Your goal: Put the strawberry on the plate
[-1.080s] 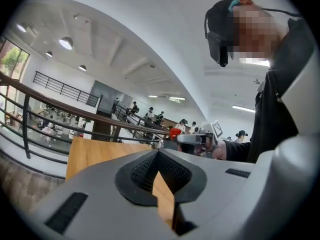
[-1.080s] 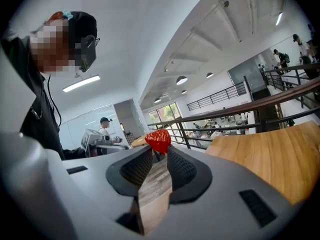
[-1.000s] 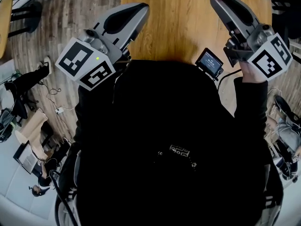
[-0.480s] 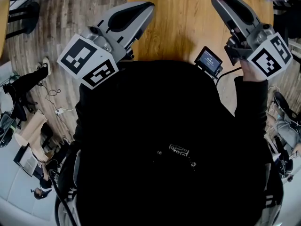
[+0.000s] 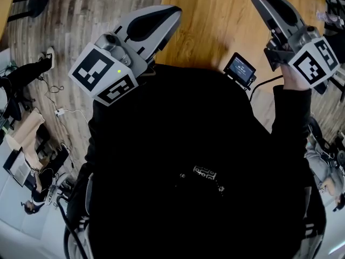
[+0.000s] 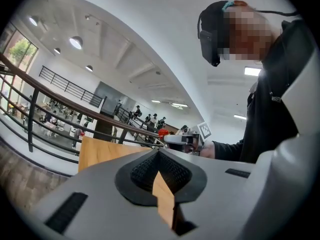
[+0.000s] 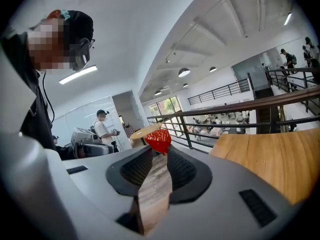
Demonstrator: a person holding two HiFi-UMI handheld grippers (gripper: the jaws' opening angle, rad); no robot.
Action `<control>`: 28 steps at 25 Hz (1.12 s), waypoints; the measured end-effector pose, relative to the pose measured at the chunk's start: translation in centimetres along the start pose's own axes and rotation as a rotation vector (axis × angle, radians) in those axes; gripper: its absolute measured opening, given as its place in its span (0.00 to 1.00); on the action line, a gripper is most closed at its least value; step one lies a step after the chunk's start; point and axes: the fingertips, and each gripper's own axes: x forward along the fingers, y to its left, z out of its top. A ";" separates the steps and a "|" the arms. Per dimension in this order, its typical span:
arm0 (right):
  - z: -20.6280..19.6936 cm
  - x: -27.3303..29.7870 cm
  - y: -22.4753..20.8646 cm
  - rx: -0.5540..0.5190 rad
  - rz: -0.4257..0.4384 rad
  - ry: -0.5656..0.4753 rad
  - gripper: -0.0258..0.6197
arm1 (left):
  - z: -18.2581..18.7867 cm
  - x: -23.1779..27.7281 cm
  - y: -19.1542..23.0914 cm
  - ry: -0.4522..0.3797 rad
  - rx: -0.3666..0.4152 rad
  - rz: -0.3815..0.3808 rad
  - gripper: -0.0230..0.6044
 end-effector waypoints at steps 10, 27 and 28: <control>-0.5 2.2 -2.3 -0.028 -0.021 0.065 0.20 | -0.8 -2.2 1.2 -0.005 -0.035 0.057 0.04; -5.9 6.9 -6.6 -0.030 -0.049 0.202 0.20 | -3.9 -2.9 1.3 0.008 -0.100 0.062 0.04; -6.3 7.0 -6.9 -0.028 -0.053 0.213 0.20 | -4.1 -2.9 1.5 0.005 -0.105 0.062 0.04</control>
